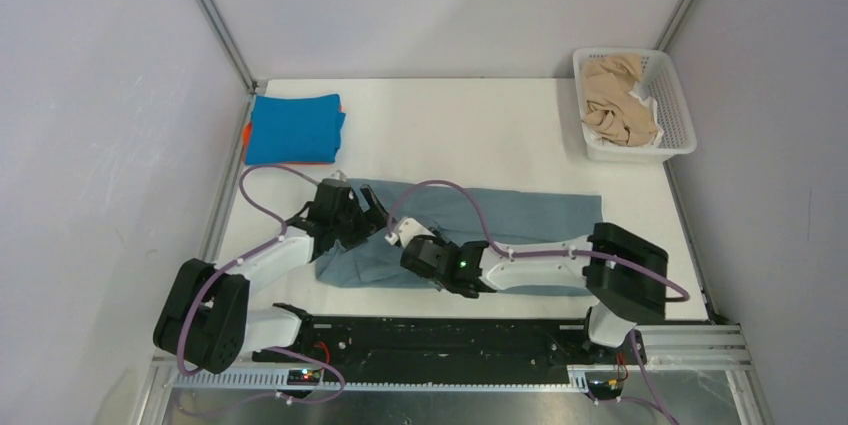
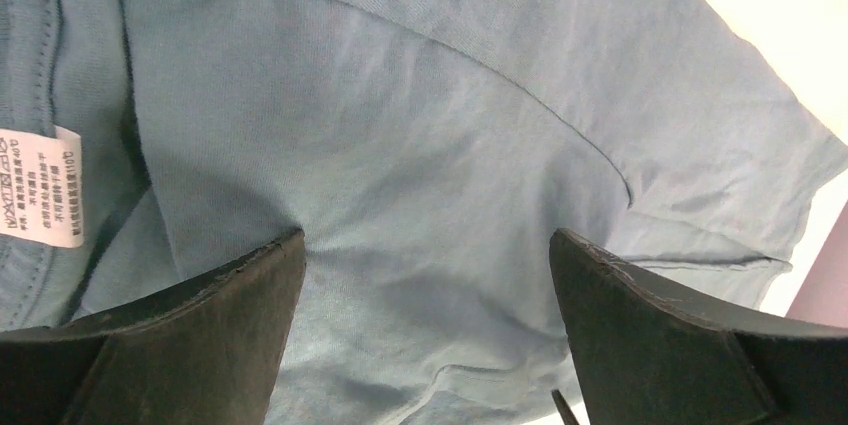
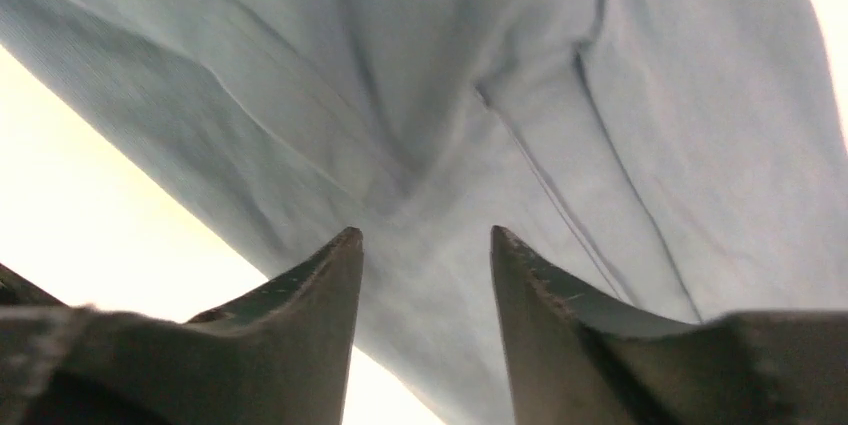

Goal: Fold and stack the t-shirts
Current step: Fold the other side of the tshirt into a rectangle, then rotate the tshirt 90 degrees

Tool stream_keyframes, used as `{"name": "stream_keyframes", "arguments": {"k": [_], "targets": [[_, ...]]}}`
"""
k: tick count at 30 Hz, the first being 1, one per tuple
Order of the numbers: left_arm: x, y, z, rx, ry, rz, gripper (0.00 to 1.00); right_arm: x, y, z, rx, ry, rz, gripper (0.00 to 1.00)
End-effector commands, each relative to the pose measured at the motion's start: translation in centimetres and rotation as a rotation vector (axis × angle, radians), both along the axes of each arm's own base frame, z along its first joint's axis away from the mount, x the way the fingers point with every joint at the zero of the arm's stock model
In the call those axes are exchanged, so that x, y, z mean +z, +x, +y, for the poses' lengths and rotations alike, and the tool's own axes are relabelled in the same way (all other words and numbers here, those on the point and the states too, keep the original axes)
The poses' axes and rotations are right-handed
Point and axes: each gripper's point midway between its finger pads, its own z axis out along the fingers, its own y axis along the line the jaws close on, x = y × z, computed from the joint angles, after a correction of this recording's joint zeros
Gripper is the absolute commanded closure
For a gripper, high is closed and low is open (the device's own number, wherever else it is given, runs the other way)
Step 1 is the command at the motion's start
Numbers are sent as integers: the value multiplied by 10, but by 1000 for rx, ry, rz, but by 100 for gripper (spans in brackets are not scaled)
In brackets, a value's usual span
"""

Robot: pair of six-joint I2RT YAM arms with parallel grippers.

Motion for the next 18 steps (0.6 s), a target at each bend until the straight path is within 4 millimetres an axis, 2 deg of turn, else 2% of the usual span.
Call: {"name": "stream_keyframes", "arguments": {"k": [1, 2, 3, 4, 5, 6, 7, 8, 11, 12, 13, 14, 15, 18], "targets": [[-33, -29, 34, 11, 177, 141, 0, 31, -1, -41, -114, 15, -60, 36], [-33, -29, 34, 9, 179, 142, 0, 36, -2, -43, -117, 41, -61, 31], [-32, -27, 33, 6, 179, 140, 0, 45, -4, -44, -115, 97, -63, 19], [-31, -26, 33, 6, 180, 140, 0, 59, -4, -44, -119, 157, -72, 14], [-31, -24, 32, 3, 181, 141, 0, 60, -5, -43, -125, 205, -61, 5], [-28, -20, 31, 1, 181, 133, 0, 73, 1, -46, -150, 266, -61, 3], [-28, -19, 30, -3, 184, 137, 0, 71, 9, -51, -201, 320, -20, 1], [-24, -12, 28, -2, 181, 124, 0, 77, 15, -56, -240, 374, -4, 1], [-23, 2, 22, -6, 181, 138, 0, 67, 46, -78, -438, 584, 206, 1], [-16, 13, 17, -8, 177, 117, 0, 64, 52, -82, -471, 621, 238, 1], [-21, 18, 15, -12, 185, 134, 0, 62, 63, -90, -513, 673, 266, 1], [-11, 34, 9, -13, 178, 107, 0, 62, 73, -93, -532, 696, 260, 1], [-21, 39, 7, -17, 190, 137, 0, 58, 83, -104, -580, 703, 257, 1], [-21, 80, -14, -32, 164, 137, 0, 42, 110, -129, -690, 716, 264, 1]]}}
